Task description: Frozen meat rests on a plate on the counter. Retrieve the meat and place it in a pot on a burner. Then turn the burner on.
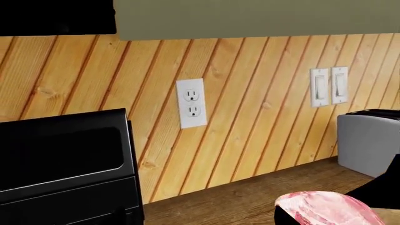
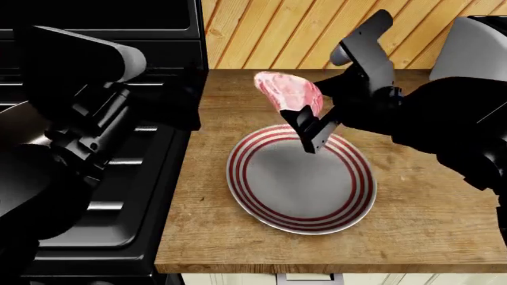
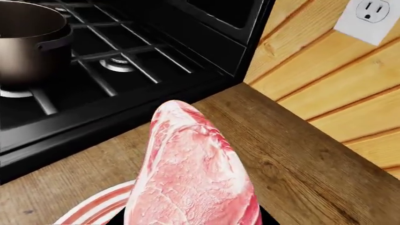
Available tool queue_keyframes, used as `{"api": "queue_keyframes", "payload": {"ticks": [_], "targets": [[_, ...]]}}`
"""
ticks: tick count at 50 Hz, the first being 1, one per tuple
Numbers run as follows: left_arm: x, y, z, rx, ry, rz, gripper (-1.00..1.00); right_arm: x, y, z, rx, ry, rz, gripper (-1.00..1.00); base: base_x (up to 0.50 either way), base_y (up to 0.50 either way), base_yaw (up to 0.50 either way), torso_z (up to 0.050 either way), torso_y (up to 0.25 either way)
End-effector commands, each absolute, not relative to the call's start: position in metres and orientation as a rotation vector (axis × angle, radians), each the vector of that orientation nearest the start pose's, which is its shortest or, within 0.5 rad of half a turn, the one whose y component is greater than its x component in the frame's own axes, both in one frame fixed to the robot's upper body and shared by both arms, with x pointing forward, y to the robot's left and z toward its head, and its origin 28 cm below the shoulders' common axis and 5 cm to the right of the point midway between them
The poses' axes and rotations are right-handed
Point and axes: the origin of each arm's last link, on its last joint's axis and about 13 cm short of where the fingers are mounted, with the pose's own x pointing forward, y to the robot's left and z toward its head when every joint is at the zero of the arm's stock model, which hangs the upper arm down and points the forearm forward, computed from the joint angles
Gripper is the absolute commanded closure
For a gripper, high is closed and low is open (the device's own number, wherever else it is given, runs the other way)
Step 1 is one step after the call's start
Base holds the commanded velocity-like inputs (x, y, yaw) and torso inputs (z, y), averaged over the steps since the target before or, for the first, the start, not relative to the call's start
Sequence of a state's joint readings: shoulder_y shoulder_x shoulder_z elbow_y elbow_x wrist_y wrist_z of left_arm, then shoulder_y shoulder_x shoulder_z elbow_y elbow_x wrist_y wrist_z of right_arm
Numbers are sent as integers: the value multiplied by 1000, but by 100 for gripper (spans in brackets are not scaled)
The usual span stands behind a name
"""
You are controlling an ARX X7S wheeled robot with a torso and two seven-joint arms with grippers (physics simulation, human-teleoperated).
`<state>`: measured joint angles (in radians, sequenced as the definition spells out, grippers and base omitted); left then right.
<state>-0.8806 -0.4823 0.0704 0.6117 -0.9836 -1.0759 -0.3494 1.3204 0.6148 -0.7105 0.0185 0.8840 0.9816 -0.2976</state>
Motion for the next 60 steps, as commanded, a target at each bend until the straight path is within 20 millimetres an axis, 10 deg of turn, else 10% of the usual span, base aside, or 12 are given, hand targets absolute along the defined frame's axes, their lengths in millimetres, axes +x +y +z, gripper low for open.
{"api": "queue_keyframes", "payload": {"ticks": [1,60], "targets": [[239,232,286,69,-266,-323,-100,326,-148,310,-341,117,702,100,0,0,0,0,0],[231,232,290,72,-271,-321,-100,316,-151,313,-364,85,738,100,0,423,0,0,0]]}}
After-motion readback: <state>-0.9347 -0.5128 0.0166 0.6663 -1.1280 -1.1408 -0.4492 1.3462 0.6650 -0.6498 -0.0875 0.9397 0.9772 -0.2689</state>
